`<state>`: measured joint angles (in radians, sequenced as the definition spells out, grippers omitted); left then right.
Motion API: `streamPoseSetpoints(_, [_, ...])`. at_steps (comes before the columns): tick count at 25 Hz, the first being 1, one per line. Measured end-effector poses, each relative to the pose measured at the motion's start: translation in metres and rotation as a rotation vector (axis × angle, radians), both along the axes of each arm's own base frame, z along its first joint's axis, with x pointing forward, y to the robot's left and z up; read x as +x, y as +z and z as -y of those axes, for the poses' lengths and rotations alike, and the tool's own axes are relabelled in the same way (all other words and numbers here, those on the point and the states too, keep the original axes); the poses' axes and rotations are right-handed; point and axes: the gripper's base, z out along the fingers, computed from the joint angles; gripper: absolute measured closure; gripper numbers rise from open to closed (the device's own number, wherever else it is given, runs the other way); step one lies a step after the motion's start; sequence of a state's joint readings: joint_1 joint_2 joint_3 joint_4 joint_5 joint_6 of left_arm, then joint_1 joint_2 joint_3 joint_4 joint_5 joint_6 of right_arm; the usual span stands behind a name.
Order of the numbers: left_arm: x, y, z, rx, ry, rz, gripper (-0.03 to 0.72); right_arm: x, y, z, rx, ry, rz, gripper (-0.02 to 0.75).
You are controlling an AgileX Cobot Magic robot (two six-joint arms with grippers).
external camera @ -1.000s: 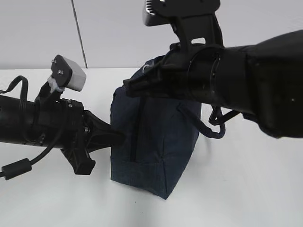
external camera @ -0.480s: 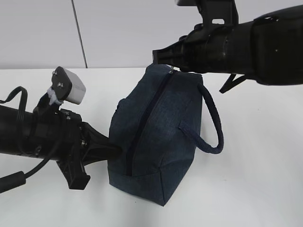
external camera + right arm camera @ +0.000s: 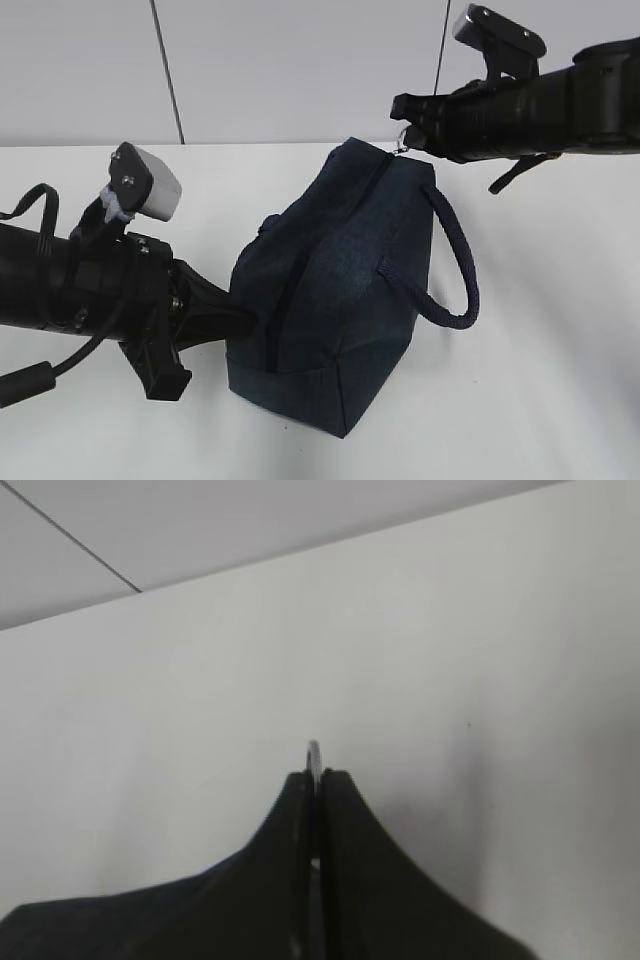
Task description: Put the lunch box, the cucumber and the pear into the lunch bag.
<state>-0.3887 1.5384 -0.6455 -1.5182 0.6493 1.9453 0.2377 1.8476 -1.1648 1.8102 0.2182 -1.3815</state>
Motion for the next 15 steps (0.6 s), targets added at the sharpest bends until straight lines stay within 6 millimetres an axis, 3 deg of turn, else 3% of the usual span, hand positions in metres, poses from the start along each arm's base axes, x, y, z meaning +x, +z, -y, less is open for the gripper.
streamPoseSetpoints(7, [0.001, 0.000, -0.001, 0.009, 0.013, 0.004, 0.697, 0.018, -0.053, 0.027, 0.215, 0.047, -0.149, 0.732])
streamPoseSetpoints(11, [0.001, 0.000, -0.001, -0.002, 0.047, -0.035, 0.687, 0.019, -0.059, 0.029, 0.259, 0.120, -0.144, 0.721])
streamPoseSetpoints(13, [0.001, 0.000, -0.002, -0.003, 0.062, -0.055, 0.639, 0.020, -0.052, 0.029, 0.258, 0.162, -0.107, 0.642])
streamPoseSetpoints(15, [-0.001, -0.002, -0.004, 0.025, 0.069, -0.065, 0.541, 0.019, -0.041, 0.030, 0.239, 0.192, -0.070, 0.489])
